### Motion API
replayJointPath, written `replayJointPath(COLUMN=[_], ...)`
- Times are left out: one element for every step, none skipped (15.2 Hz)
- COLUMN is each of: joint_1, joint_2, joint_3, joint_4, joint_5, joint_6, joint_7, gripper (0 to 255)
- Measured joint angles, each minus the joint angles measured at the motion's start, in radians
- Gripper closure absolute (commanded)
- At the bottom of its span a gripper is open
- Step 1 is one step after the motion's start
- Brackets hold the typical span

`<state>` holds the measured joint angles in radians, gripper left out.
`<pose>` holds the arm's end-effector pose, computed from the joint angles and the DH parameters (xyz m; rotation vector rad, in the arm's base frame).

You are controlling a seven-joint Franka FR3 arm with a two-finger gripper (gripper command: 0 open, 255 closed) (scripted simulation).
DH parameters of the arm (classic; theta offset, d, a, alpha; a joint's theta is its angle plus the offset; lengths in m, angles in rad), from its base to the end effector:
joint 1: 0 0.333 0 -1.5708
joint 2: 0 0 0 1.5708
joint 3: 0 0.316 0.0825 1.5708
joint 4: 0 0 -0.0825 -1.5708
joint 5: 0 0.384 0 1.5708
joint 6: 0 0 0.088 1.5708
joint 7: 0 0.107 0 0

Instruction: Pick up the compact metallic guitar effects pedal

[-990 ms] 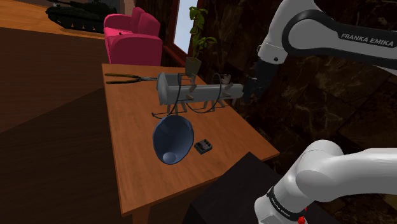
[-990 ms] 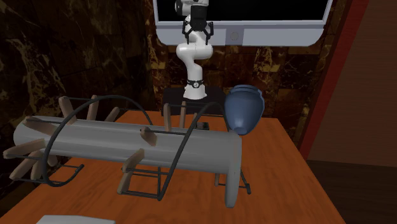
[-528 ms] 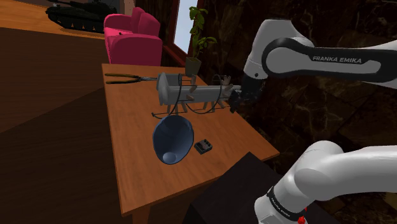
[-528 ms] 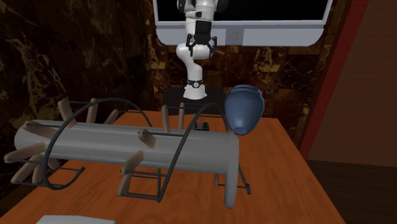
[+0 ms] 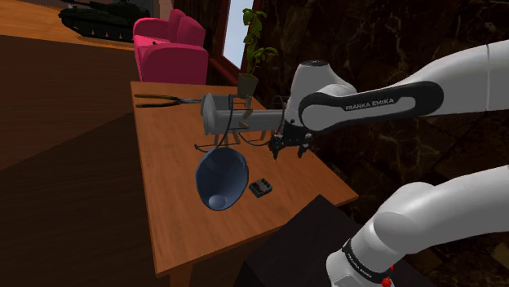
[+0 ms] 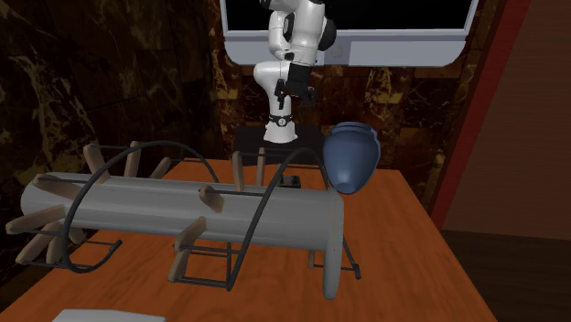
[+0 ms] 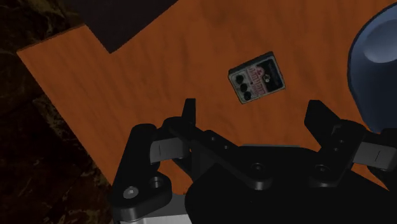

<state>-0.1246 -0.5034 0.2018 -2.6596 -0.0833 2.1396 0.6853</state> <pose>0.3717 0.0220 0.3947 2.8484 -0.8623 0.0514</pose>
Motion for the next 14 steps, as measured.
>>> replayJointPath(joint_1=[-0.014, -0.028, -0.046, -0.064, -0.085, -0.105, -0.127, -0.146, -0.164, -0.177, -0.188, -0.193, -0.196, -0.196], joint_2=[0.043, 0.077, 0.112, 0.149, 0.203, 0.246, 0.300, 0.345, 0.397, 0.443, 0.488, 0.532, 0.583, 0.627], joint_3=[0.022, 0.041, 0.056, 0.073, 0.092, 0.104, 0.117, 0.125, 0.132, 0.135, 0.133, 0.131, 0.124, 0.112], joint_4=[0.003, 0.004, 0.006, 0.005, 0.018, 0.029, 0.044, 0.049, 0.066, 0.088, 0.099, 0.118, 0.141, 0.163], joint_5=[-0.009, -0.020, -0.036, -0.055, -0.080, -0.107, -0.142, -0.178, -0.219, -0.257, -0.299, -0.339, -0.382, -0.420], joint_6=[0.036, 0.065, 0.093, 0.126, 0.160, 0.184, 0.214, 0.242, 0.265, 0.276, 0.296, 0.305, 0.318, 0.325], joint_7=[0.056, 0.112, 0.164, 0.220, 0.283, 0.341, 0.405, 0.470, 0.538, 0.602, 0.669, 0.739, 0.810, 0.874], gripper=[0, 0, 0, 0, 0, 0, 0, 0, 0, 0, 0, 0, 0, 0])
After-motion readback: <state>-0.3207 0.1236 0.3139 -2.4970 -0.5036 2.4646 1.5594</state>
